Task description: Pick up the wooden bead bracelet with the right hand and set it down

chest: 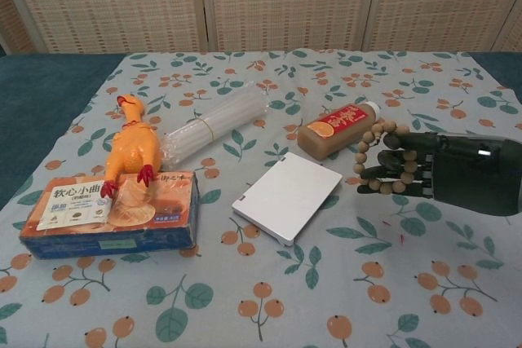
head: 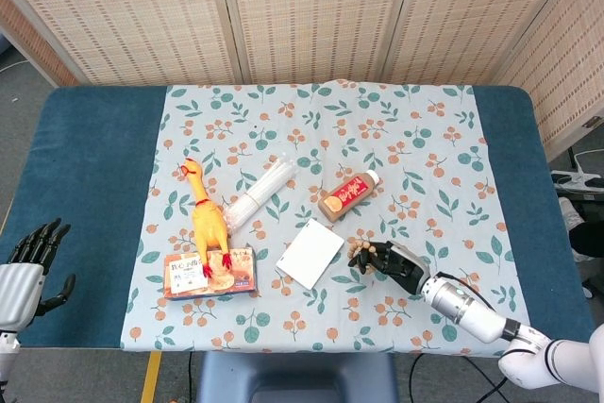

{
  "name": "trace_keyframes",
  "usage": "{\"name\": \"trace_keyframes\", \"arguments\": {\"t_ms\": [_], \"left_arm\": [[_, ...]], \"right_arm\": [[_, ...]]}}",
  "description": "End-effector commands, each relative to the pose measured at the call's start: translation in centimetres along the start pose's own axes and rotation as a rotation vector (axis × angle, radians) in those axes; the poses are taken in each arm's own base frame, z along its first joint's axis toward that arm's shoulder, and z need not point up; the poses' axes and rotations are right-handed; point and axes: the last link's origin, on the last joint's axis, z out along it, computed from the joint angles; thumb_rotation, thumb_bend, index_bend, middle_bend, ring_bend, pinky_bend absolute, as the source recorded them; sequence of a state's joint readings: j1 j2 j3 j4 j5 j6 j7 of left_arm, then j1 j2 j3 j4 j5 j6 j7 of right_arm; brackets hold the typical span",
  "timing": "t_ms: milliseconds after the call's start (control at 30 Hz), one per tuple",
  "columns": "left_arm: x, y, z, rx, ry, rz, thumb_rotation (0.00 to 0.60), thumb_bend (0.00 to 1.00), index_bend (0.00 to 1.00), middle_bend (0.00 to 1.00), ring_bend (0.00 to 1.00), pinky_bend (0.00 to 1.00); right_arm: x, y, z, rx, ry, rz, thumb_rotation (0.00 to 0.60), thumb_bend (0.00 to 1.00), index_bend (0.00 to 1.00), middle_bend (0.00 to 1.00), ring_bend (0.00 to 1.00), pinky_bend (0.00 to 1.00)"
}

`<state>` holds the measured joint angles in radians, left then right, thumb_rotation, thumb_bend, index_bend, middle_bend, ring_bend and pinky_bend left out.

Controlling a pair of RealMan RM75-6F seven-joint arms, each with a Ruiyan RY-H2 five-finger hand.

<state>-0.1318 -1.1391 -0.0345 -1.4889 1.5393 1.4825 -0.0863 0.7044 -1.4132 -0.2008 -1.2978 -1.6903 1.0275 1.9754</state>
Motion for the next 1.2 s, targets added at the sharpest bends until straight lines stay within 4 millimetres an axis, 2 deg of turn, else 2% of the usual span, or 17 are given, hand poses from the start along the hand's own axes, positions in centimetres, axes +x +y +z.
{"name": "trace_keyframes", "arguments": {"t_ms": [33, 333, 500, 700, 800, 933, 1067, 1200], "left_arm": [[0.0, 0.0, 0.0, 0.000, 0.001, 0.000, 0.600, 0.45, 0.00, 0.00, 0.00, 0.14], [0.0, -0.1, 0.0, 0.002, 0.002, 0.000, 0.600, 0.45, 0.00, 0.00, 0.00, 0.14], [0.1, -0.1, 0.0, 0.003, 0.004, -0.001, 0.600, 0.45, 0.00, 0.00, 0.00, 0.14], [0.1, -0.1, -0.1, 0.001, 0.005, -0.003, 0.600, 0.45, 0.00, 0.00, 0.00, 0.14], [0.1, -0.1, -0.1, 0.001, 0.004, -0.003, 0.600, 0.45, 0.00, 0.00, 0.00, 0.14], [0.1, 0.0, -0.1, -0.001, 0.004, -0.002, 0.600, 0.45, 0.00, 0.00, 0.00, 0.14], [0.1, 0.0, 0.0, -0.002, 0.001, -0.001, 0.600, 0.45, 0.00, 0.00, 0.00, 0.14], [0.1, 0.0, -0.1, -0.003, 0.002, -0.003, 0.600, 0.45, 0.00, 0.00, 0.00, 0.14]], "right_arm": [[0.0, 0.0, 0.1, -0.003, -0.001, -0.005, 0.600, 1.00, 0.60, 0.61, 0.33, 0.24], [0.4, -0.1, 0.4, 0.016, 0.030, -0.059, 0.600, 1.00, 0.59, 0.61, 0.33, 0.24], [1.0, -0.4, 0.8, 0.065, 0.099, -0.260, 0.600, 1.00, 0.63, 0.62, 0.33, 0.25], [2.2, -1.0, 1.6, 0.140, 0.275, -0.644, 0.600, 1.00, 0.69, 0.67, 0.34, 0.26], [2.9, -1.3, 2.0, 0.167, 0.368, -0.964, 0.600, 1.00, 0.70, 0.67, 0.34, 0.26], [3.4, -1.5, 2.3, 0.155, 0.423, -1.302, 0.600, 1.00, 0.71, 0.68, 0.34, 0.26], [4.8, -1.2, 2.4, 0.061, 0.434, -1.652, 0.600, 1.00, 0.71, 0.68, 0.34, 0.26], [6.0, -0.4, 2.4, -0.073, 0.434, -1.857, 0.600, 1.00, 0.66, 0.68, 0.34, 0.26]]}}
